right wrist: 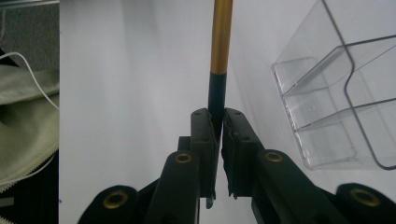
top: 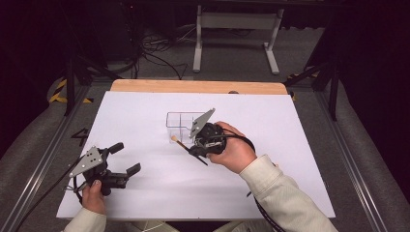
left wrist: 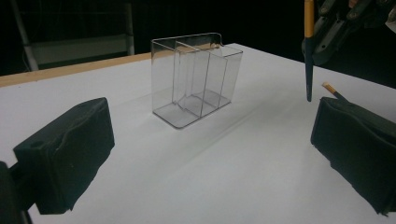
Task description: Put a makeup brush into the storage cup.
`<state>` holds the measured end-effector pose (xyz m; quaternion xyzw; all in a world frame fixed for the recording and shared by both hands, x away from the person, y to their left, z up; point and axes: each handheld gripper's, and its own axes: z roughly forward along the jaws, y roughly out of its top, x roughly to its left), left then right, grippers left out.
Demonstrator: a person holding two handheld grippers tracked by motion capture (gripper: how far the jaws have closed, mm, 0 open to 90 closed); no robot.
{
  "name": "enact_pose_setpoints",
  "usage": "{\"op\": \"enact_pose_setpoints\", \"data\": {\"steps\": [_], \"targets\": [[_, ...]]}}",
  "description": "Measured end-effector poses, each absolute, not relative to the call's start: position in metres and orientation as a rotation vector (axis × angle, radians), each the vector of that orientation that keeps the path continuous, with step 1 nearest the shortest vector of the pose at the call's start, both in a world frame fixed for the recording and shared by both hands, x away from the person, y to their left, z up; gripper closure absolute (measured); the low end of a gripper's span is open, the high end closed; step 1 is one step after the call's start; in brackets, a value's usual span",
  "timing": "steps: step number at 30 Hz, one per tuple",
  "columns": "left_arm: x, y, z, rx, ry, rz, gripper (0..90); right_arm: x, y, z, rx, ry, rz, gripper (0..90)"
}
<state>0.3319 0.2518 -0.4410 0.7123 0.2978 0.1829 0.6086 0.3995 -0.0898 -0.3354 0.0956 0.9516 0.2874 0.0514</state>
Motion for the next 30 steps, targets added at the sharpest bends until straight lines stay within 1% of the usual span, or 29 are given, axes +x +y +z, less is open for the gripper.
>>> {"op": "enact_pose_setpoints", "data": {"steps": [30], "targets": [[0.332, 0.252, -0.441, 1.643, 0.688, 0.425, 0.4, 0.409, -0.121, -0.312, 0.457, 2.600, 1.393, 83.8]]}}
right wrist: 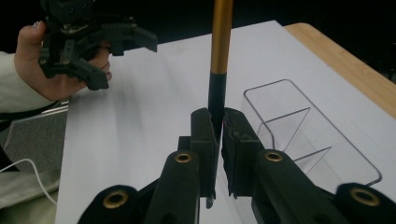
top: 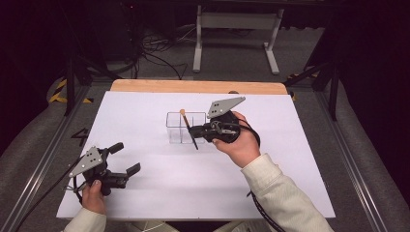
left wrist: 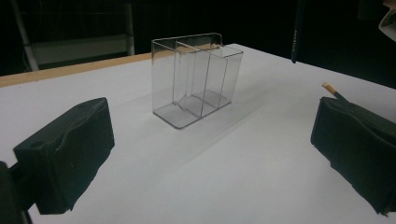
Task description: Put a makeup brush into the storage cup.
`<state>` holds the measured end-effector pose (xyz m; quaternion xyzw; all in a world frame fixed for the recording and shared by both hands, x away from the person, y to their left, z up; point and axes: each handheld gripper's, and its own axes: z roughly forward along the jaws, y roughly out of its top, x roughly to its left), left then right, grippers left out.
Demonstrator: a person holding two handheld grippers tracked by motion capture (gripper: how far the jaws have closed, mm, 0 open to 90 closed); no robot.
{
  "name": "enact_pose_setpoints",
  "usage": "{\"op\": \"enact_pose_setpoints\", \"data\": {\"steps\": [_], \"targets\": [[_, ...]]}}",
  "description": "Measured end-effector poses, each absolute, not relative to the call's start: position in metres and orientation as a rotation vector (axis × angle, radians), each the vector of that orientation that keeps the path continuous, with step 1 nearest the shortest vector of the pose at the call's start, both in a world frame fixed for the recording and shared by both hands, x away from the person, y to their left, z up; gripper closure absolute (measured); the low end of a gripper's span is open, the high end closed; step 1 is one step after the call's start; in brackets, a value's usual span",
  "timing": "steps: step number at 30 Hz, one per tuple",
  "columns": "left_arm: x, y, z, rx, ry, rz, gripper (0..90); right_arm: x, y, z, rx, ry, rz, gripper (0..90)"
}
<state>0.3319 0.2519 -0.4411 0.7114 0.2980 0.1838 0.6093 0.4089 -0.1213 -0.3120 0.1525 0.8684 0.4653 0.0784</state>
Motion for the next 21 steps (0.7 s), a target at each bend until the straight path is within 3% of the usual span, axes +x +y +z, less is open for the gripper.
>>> {"op": "enact_pose_setpoints", "data": {"steps": [21], "targets": [[0.332, 0.252, -0.441, 1.645, 0.688, 0.424, 0.4, 0.425, -0.135, -0.304, 0.566, 2.373, 1.563, 83.8]]}}
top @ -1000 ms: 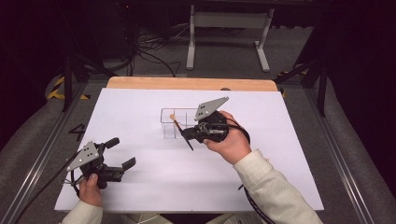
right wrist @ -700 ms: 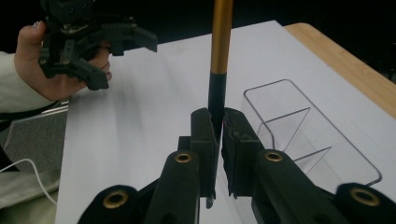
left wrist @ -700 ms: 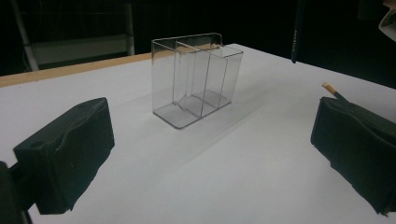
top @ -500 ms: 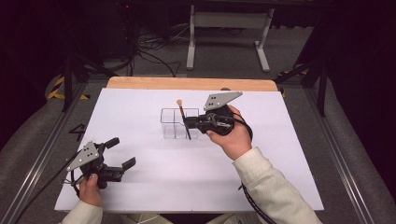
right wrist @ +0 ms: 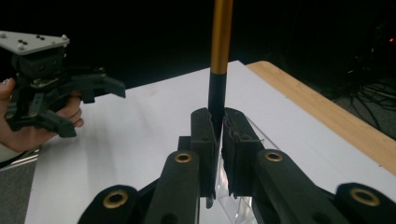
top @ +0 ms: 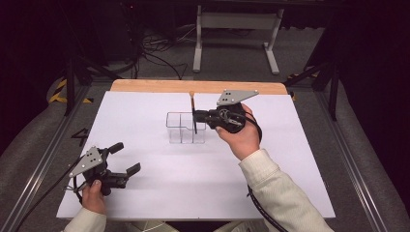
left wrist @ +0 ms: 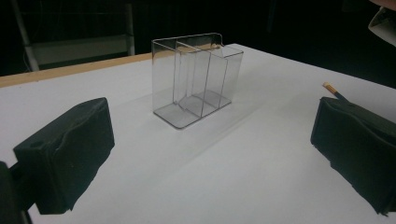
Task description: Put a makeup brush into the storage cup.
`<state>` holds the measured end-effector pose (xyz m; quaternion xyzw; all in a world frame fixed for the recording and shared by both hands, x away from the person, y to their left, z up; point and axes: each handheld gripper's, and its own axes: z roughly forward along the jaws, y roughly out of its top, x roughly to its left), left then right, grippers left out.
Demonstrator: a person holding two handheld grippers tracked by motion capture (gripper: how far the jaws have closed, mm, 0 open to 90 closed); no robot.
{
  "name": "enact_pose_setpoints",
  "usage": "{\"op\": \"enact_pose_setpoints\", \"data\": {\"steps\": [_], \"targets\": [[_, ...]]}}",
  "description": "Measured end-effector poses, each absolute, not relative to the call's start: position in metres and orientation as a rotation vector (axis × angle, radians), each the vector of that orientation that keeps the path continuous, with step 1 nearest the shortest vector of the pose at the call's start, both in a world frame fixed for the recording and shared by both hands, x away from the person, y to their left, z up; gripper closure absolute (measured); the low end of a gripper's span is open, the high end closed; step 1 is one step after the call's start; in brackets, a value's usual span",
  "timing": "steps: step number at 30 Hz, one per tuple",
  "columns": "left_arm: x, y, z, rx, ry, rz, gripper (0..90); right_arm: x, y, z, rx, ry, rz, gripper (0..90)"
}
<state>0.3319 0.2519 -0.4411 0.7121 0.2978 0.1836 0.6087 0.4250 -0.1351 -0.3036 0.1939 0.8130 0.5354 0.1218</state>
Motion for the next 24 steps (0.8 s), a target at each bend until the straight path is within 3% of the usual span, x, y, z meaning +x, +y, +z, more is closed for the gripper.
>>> {"op": "enact_pose_setpoints", "data": {"steps": [24], "targets": [[0.332, 0.252, -0.441, 1.644, 0.691, 0.420, 0.4, 0.451, -0.132, -0.307, 0.621, 2.183, 1.610, 83.8]]}}
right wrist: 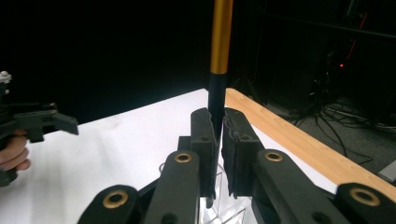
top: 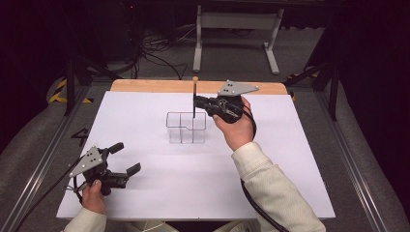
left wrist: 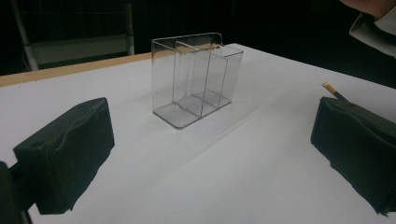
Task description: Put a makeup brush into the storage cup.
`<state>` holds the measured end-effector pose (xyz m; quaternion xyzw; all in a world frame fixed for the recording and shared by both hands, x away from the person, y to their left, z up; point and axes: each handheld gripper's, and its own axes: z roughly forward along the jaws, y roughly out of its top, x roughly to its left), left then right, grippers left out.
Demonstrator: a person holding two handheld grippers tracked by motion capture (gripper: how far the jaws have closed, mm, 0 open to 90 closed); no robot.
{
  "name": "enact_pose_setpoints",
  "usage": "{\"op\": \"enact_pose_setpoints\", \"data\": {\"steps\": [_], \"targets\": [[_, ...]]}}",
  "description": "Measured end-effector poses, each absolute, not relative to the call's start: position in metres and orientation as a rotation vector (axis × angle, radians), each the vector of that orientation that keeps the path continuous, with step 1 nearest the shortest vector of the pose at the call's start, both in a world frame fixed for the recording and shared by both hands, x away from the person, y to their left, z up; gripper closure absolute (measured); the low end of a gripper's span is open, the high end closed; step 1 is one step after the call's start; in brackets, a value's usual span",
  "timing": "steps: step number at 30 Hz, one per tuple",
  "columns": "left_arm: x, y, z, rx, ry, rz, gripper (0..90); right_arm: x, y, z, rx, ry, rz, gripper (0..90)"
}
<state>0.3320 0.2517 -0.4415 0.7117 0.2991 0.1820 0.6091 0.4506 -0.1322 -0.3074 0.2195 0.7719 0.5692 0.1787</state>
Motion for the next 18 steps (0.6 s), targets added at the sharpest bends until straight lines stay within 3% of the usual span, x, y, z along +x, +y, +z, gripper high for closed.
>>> {"op": "enact_pose_setpoints", "data": {"steps": [18], "targets": [[0.332, 0.252, -0.442, 1.642, 0.700, 0.411, 0.4, 0.464, -0.112, -0.329, 0.620, 2.148, 1.617, 83.7]]}}
